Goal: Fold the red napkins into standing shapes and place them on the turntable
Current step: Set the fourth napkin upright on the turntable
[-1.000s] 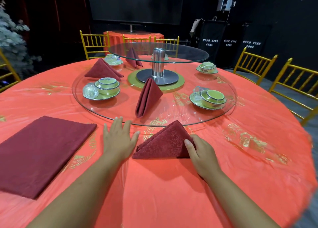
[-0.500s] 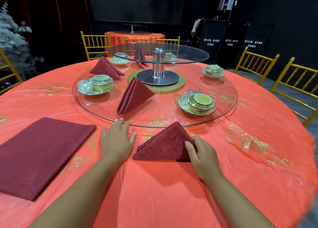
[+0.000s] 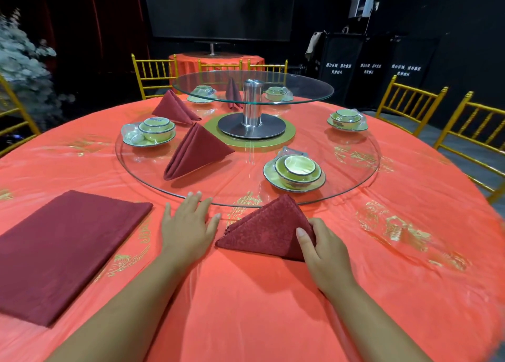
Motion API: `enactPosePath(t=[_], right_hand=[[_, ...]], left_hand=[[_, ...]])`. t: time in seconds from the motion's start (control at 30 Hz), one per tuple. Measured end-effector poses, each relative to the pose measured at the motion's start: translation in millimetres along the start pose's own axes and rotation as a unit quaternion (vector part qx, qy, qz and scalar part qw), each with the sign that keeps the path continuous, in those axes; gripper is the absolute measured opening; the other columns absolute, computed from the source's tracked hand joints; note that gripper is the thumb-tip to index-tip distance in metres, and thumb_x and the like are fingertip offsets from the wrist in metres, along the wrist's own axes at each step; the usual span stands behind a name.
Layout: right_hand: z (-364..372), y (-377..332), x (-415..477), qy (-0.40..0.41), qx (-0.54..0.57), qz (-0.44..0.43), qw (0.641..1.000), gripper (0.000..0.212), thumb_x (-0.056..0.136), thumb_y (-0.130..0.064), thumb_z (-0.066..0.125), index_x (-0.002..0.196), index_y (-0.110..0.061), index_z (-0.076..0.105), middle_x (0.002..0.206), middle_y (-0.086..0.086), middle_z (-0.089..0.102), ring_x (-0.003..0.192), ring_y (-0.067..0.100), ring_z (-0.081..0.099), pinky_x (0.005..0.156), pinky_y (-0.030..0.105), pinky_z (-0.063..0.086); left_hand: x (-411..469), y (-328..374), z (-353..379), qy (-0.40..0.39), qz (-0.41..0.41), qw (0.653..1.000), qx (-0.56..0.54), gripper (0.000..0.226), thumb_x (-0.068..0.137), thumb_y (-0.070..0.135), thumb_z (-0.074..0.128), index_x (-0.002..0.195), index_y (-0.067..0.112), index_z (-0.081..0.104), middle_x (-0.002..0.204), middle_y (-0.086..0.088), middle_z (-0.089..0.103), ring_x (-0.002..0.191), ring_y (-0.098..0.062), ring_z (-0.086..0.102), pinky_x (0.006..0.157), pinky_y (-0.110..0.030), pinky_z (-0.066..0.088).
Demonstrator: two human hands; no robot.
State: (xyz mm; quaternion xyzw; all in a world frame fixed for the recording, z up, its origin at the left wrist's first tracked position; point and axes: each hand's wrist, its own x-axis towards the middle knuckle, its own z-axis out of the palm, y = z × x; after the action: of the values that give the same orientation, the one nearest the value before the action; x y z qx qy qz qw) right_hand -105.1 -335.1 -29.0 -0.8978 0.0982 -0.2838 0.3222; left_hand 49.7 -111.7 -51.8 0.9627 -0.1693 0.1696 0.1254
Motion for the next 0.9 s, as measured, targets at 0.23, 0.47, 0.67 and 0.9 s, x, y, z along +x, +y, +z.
enactPosePath(t=[0.23,0.47,0.67,0.9], right_hand=[[-0.3,3.4,-1.1,0.003,0.028,0.002,1.000,0.024,0.083,-0.036,0.051,0.095,-0.018,0.058,0.075,-0.005,0.061,0.072,0.017,0.055,0.066,0.037,0.042],[-1.2,11.0,0.3,-0.015,0.059,0.007,0.998,0.011,0.087,-0.019,0.065,0.096,-0.023,0.061,0.077,-0.006,0.064,0.073,0.013,0.057,0.069,0.035,0.044],[0.0,11.6,0.6,-0.016,0.060,0.007,0.998,0.012,0.087,-0.019,0.065,0.097,-0.024,0.061,0.076,-0.008,0.065,0.072,0.012,0.058,0.066,0.031,0.043],[-12.4,11.3,7.7,-0.078,0.074,0.014,0.994,0.026,0.085,-0.029,0.067,0.109,-0.035,0.060,0.083,-0.014,0.070,0.078,0.005,0.064,0.071,0.029,0.047]], left_hand=[[-1.1,-2.0,-0.9,0.053,0.013,0.999,0.001,0.058,0.096,0.050,0.036,0.144,0.018,0.041,0.157,-0.007,0.026,0.145,-0.021,0.021,0.115,-0.051,0.009],[-0.1,1.4,-0.7,-0.011,0.045,0.999,0.014,0.052,0.095,0.052,0.036,0.145,0.038,0.034,0.155,0.009,0.028,0.145,-0.008,0.018,0.115,-0.052,0.010],[0.7,-0.6,1.1,0.002,-0.047,0.998,0.046,0.058,0.092,0.059,0.032,0.145,0.037,0.032,0.158,0.002,0.023,0.147,-0.014,0.014,0.114,-0.056,0.003],[1.0,-0.3,-0.3,0.036,-0.014,0.999,0.018,0.069,0.092,0.056,0.038,0.146,0.012,0.035,0.156,-0.013,0.026,0.146,-0.025,0.019,0.116,-0.052,0.009]])
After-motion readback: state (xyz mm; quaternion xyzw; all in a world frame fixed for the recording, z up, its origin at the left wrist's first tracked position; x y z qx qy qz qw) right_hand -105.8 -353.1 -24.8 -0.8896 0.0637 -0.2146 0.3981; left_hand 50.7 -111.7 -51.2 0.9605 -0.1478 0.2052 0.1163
